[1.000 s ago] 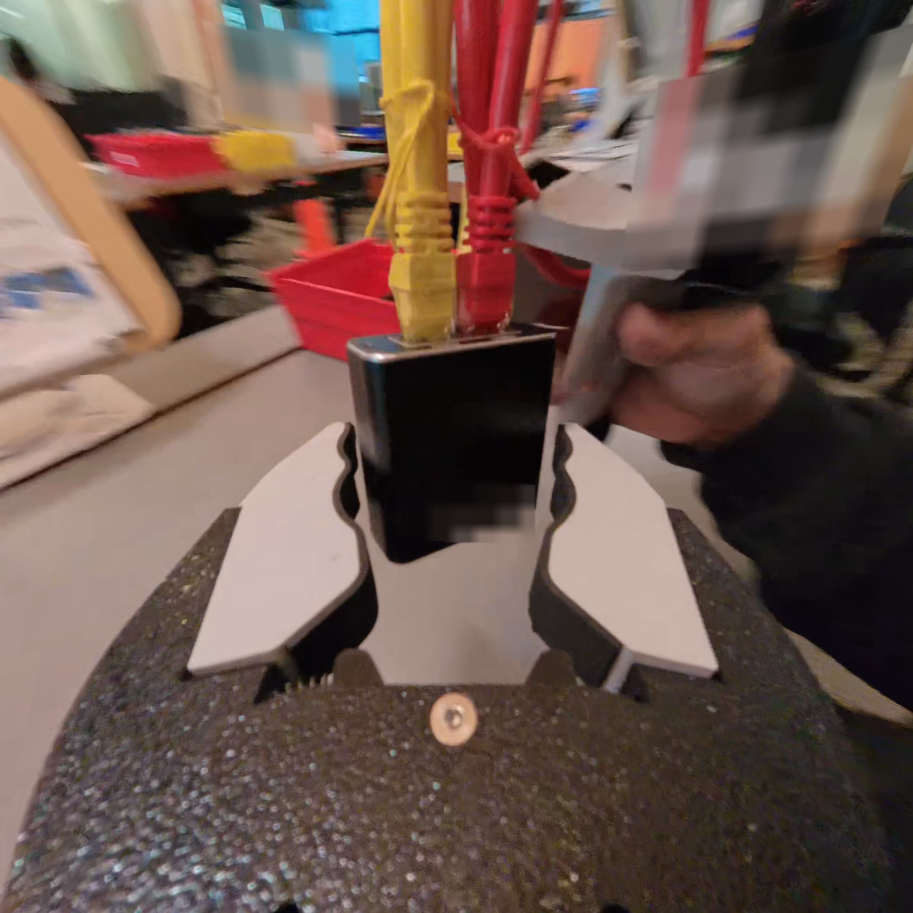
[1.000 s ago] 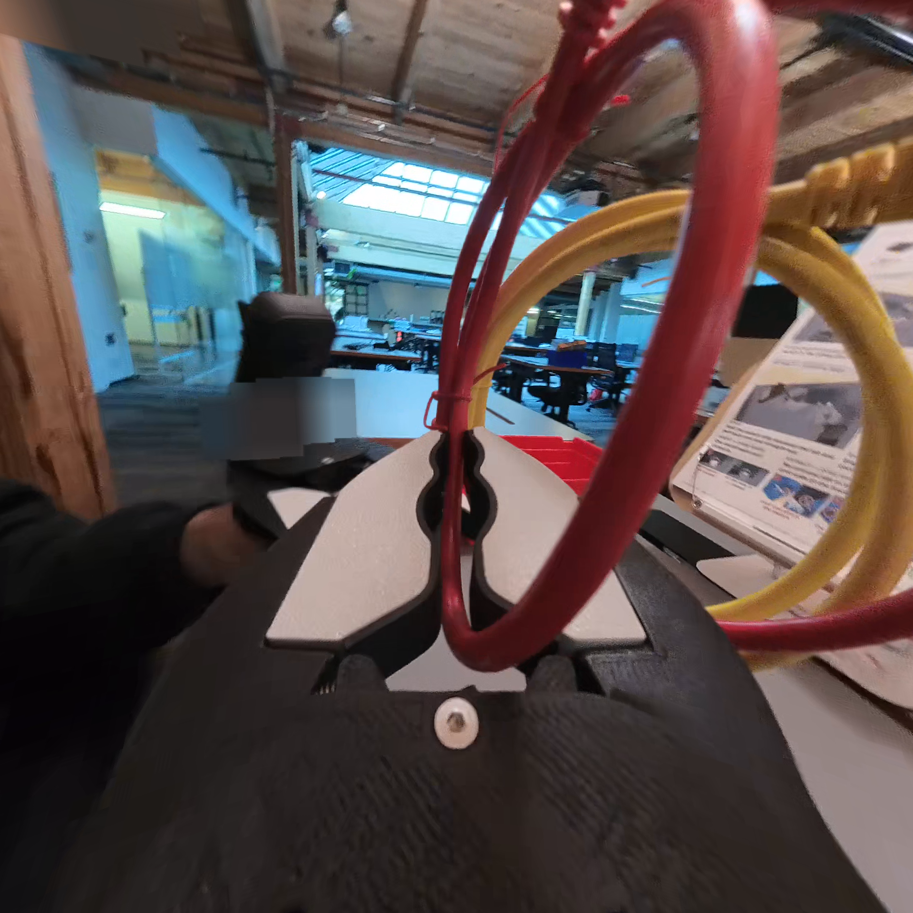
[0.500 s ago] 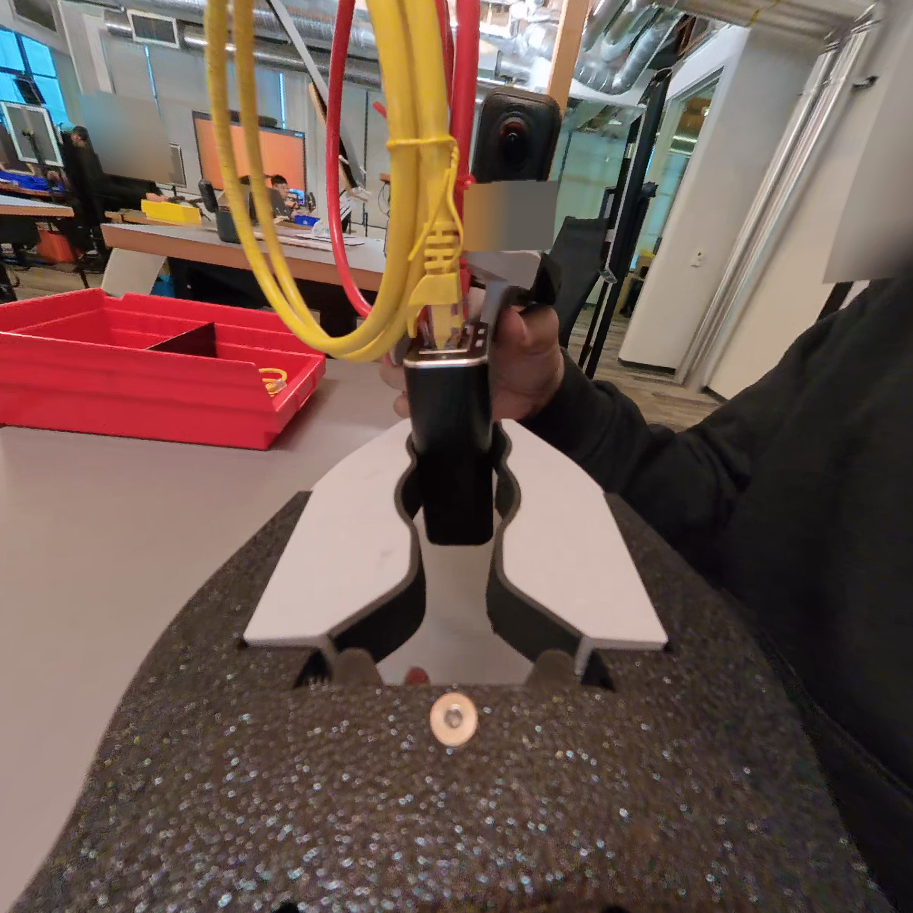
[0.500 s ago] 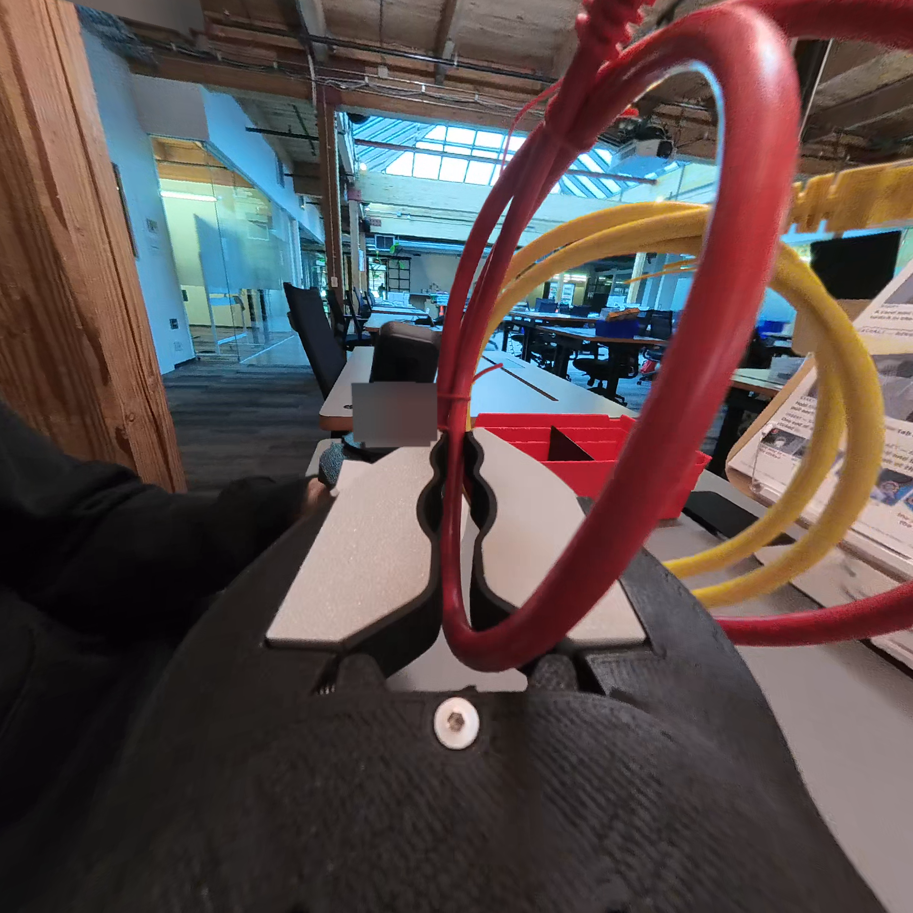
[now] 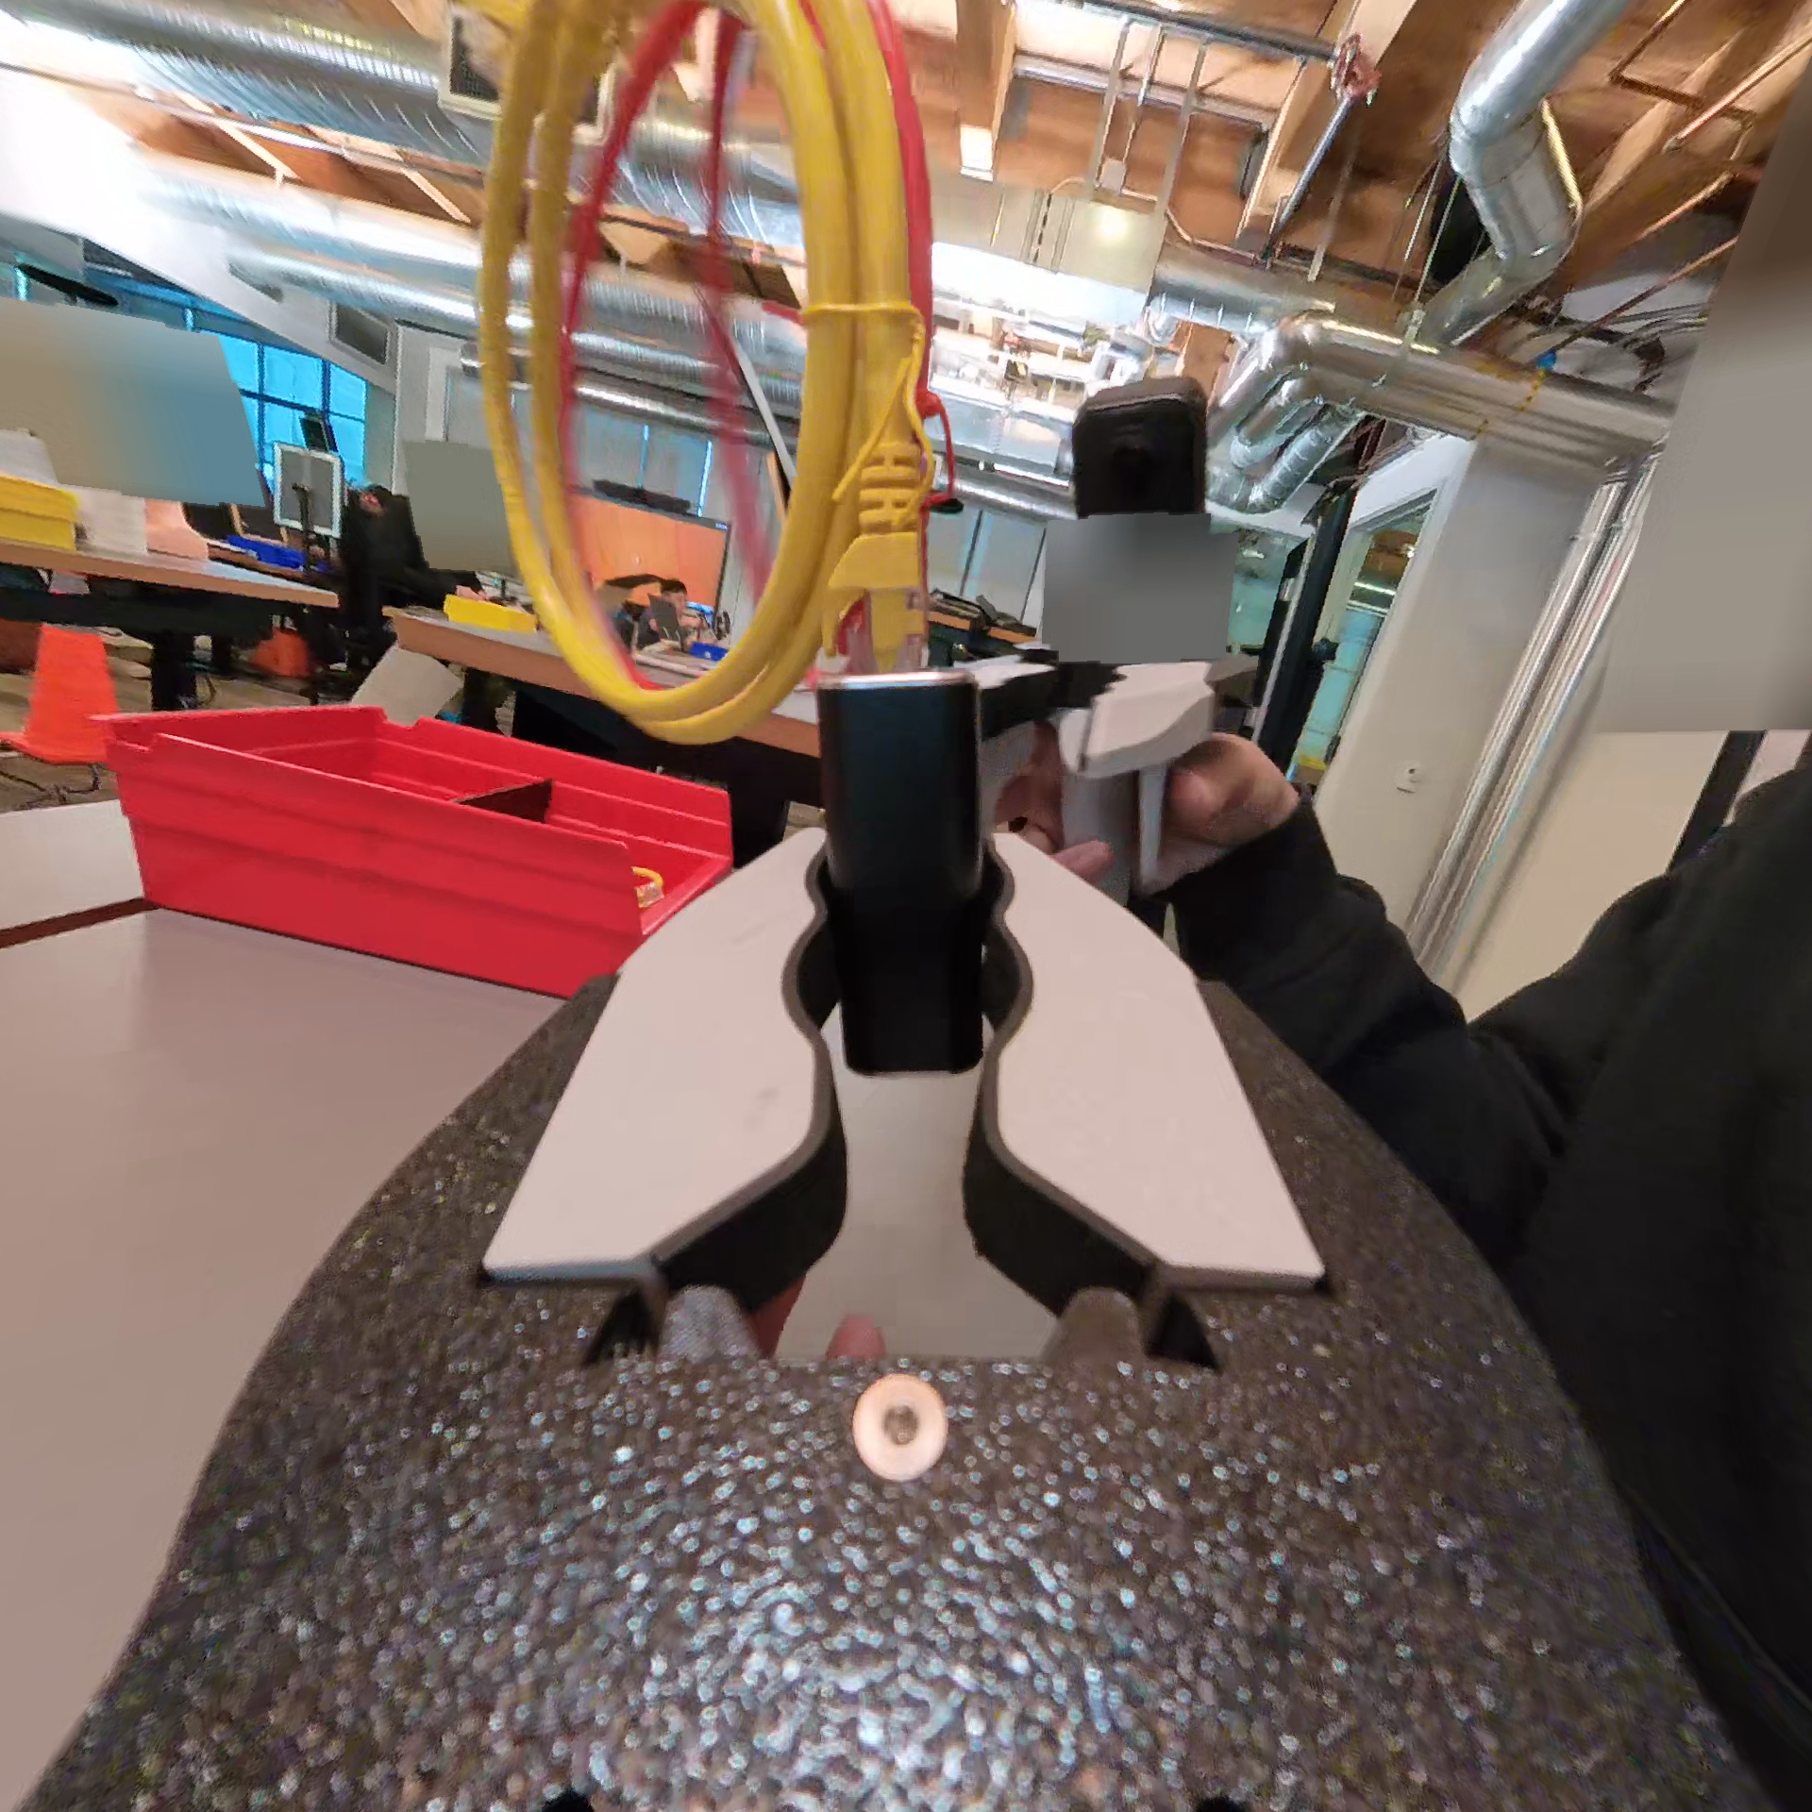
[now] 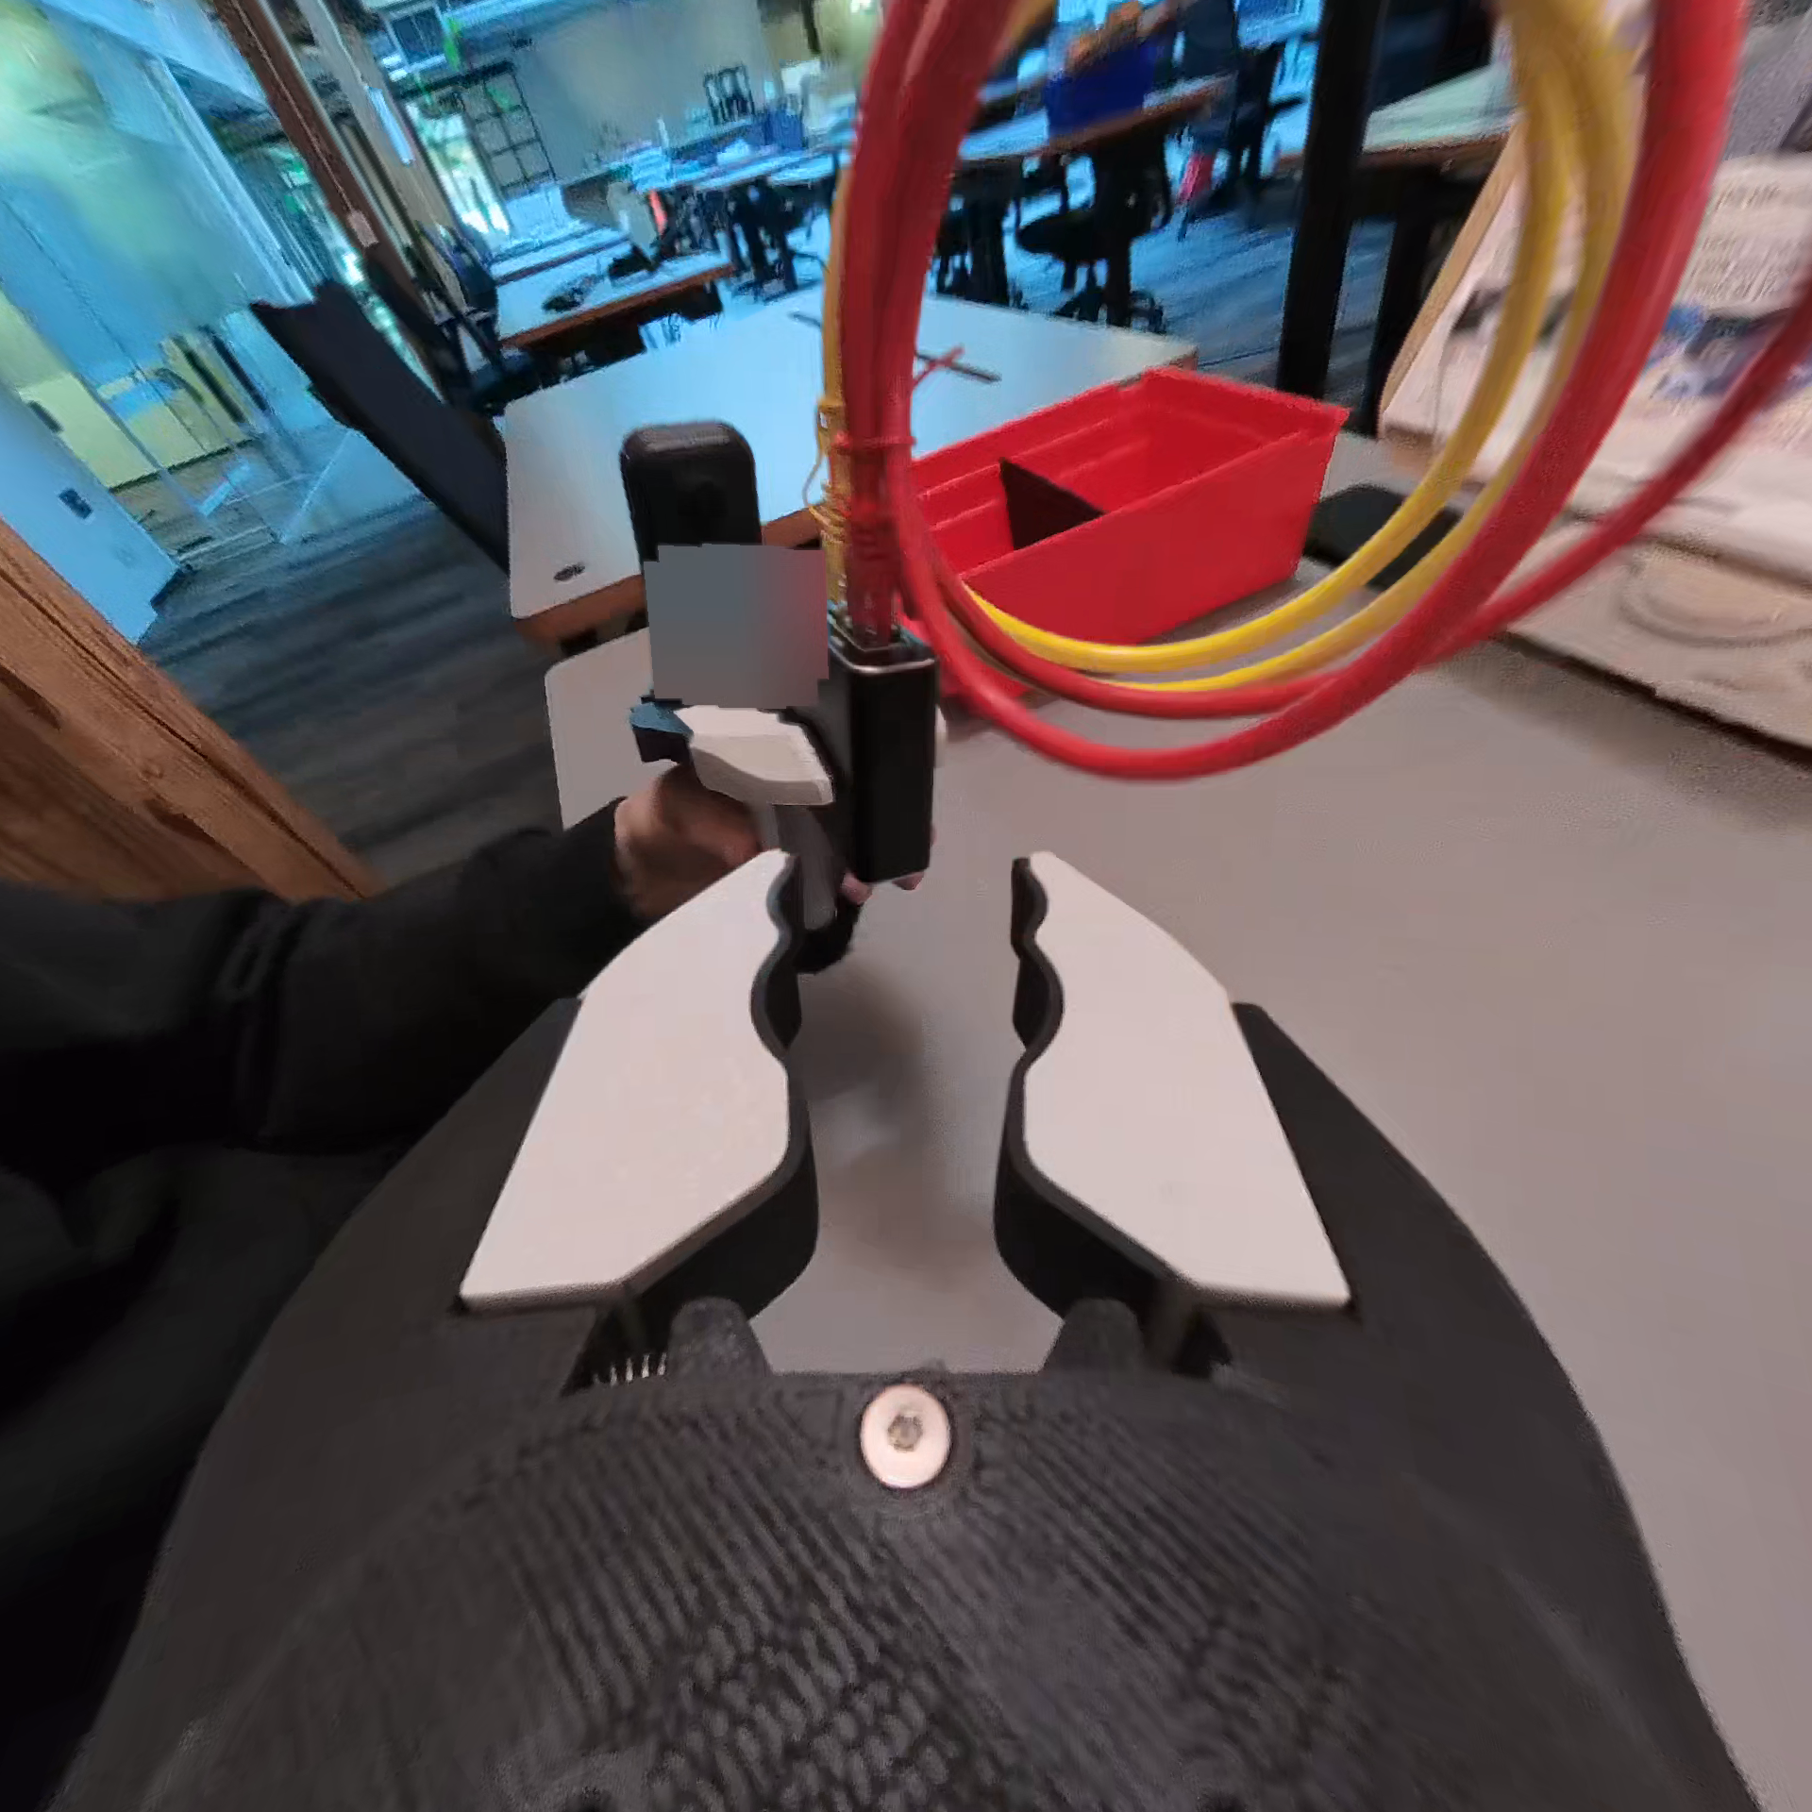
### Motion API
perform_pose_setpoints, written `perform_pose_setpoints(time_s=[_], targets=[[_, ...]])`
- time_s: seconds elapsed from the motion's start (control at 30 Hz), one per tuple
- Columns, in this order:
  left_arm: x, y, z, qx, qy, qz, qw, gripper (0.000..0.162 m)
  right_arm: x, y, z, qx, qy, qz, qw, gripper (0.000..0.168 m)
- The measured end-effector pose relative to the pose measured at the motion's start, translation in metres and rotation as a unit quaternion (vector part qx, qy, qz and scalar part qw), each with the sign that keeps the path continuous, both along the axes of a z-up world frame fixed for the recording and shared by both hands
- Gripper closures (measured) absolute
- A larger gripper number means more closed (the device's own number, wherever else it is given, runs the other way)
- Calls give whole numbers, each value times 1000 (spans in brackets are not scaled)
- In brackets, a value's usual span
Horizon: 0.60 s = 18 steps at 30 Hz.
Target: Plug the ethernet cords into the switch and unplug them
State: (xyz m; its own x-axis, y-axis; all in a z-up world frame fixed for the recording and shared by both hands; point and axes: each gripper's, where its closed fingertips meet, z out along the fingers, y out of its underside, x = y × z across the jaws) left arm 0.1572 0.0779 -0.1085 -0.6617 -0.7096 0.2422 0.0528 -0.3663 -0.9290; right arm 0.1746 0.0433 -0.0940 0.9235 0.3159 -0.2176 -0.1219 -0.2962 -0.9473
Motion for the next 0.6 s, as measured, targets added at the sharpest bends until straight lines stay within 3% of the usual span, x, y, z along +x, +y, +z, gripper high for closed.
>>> perform_pose_setpoints(time_s=[0.13, 0.23, 0.4, 0.5, 0.57, 0.6], targets=[[-7, 5, 8, -13, -28, -4, 1000, 137, -49, -18, 16, 31, 11, 133, 991, 156], [-14, -2, 11, -1, -64, -23, 998, 137, -35, 9, 18, 54, -2, 53, 997, 156], [-16, -12, 5, 48, -66, -35, 996, 137, -51, 16, 14, 56, 35, 109, 992, 158], [-15, -11, 1, 59, -65, -36, 995, 137, -46, 18, 20, 90, 6, 92, 992, 159], [-16, -12, -1, 69, -68, -38, 995, 137, -34, 22, 22, 101, -12, 48, 994, 144], [-15, -12, -3, 76, -67, -34, 994, 137, -29, 23, 19, 94, -25, 34, 995, 149]])
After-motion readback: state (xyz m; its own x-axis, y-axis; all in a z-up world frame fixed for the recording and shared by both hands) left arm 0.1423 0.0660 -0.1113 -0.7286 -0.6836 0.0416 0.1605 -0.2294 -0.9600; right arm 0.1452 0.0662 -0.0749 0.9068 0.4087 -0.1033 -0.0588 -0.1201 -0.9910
